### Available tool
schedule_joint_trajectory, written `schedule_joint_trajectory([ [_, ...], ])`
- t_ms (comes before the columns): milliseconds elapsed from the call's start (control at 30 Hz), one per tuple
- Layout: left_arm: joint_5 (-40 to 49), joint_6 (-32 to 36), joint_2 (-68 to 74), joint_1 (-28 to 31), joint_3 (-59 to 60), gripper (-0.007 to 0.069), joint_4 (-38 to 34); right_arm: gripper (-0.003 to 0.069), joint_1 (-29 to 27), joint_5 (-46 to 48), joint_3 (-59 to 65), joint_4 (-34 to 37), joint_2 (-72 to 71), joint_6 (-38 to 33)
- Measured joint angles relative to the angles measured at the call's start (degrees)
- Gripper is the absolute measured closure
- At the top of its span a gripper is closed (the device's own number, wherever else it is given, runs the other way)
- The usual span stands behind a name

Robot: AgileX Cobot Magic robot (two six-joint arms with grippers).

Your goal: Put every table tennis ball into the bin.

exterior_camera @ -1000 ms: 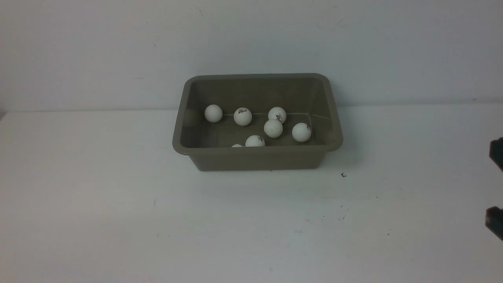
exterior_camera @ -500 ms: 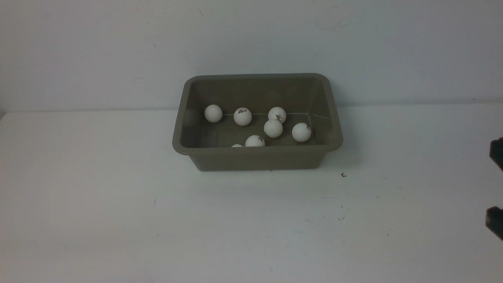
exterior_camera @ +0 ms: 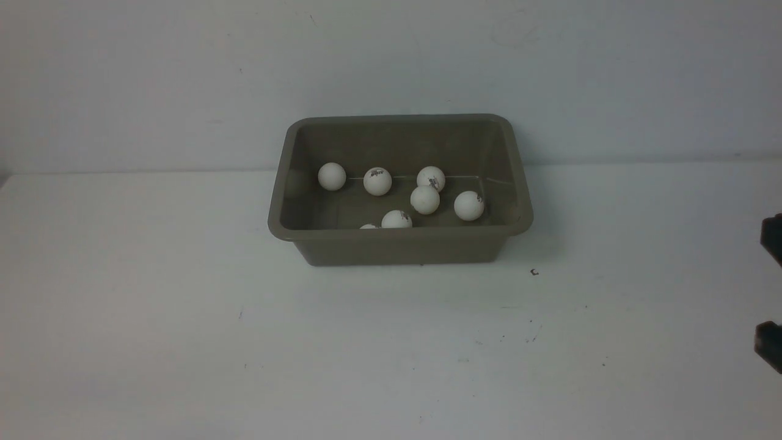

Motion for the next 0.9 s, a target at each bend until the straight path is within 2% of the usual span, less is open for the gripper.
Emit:
schedule_joint_trajectory([
  [200,14.1,0.8,0.0,0.0,0.0,0.0566,-0.5,0.0673,0.0,-0.5,0.0,0.0,0.0,0.0],
  [467,24.4,0.7,0.0,0.0,0.0,0.0566,-1.8,0.0673,0.0,-0.5,0.0,0.0,0.0,-0.1],
  [667,25.2,-0.1,0.0,0.0,0.0,0.0566,-1.8,0.0673,0.0,-0.5,0.0,0.0,0.0,-0.2],
  [900,25.4,-4.8,0.0,0.0,0.0,0.0566,-1.6,0.0673,0.0,-0.5,0.0,0.0,0.0,-0.2],
])
